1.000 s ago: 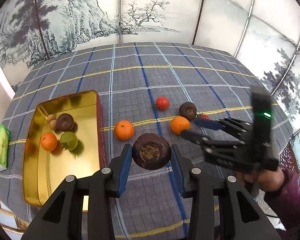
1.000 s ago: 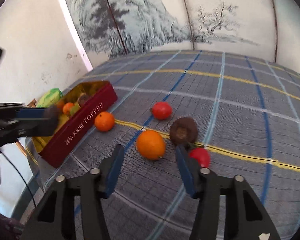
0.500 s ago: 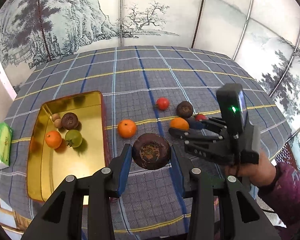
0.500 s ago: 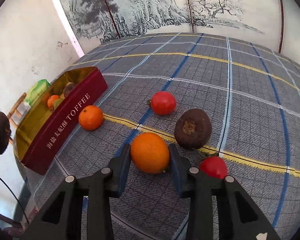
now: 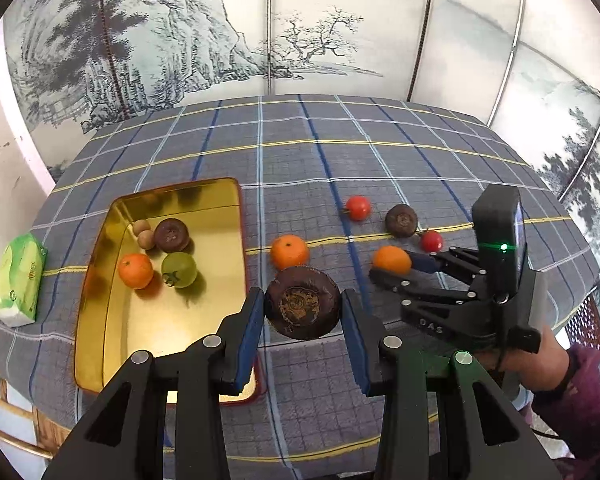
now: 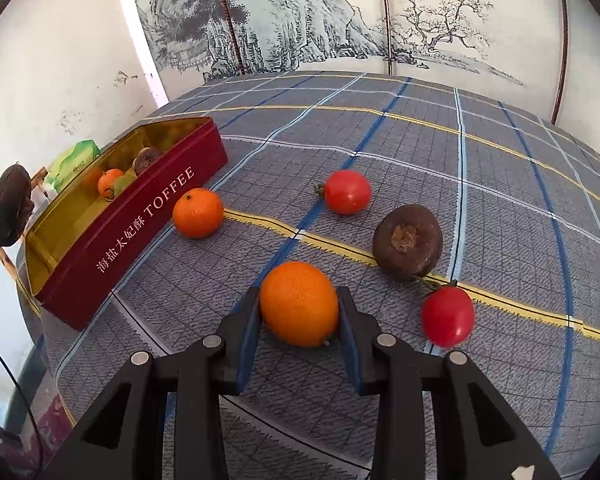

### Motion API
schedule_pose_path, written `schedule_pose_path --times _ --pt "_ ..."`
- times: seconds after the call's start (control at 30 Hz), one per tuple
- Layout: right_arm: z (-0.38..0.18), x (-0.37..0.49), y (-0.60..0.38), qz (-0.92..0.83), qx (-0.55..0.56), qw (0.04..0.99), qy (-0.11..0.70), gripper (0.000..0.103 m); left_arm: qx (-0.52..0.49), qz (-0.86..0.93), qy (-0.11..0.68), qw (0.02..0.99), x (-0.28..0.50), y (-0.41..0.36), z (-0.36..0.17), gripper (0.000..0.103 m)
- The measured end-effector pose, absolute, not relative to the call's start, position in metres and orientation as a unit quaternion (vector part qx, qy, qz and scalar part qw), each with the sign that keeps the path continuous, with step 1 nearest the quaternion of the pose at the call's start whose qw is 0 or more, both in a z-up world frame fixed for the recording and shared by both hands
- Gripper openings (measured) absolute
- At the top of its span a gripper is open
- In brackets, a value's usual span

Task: Organize fruits
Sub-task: 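Carry the dark fruit into the tray with left tool and release while right holds orange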

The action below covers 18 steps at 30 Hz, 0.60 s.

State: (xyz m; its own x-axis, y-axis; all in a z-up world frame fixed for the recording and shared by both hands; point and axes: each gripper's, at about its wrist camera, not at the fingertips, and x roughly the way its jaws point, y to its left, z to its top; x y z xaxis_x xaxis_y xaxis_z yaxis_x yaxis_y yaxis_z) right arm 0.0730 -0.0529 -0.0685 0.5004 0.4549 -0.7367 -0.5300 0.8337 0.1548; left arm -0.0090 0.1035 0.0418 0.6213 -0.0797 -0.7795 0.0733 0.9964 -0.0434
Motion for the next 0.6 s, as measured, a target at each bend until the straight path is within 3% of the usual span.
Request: schedule_pose_path --times 0.6 --pt "-0.069 0.074 -0.053 0.282 -0.041 0.866 0.411 0.033 0.0 0.027 0.431 0.902 -0.01 0.154 0.024 0.04"
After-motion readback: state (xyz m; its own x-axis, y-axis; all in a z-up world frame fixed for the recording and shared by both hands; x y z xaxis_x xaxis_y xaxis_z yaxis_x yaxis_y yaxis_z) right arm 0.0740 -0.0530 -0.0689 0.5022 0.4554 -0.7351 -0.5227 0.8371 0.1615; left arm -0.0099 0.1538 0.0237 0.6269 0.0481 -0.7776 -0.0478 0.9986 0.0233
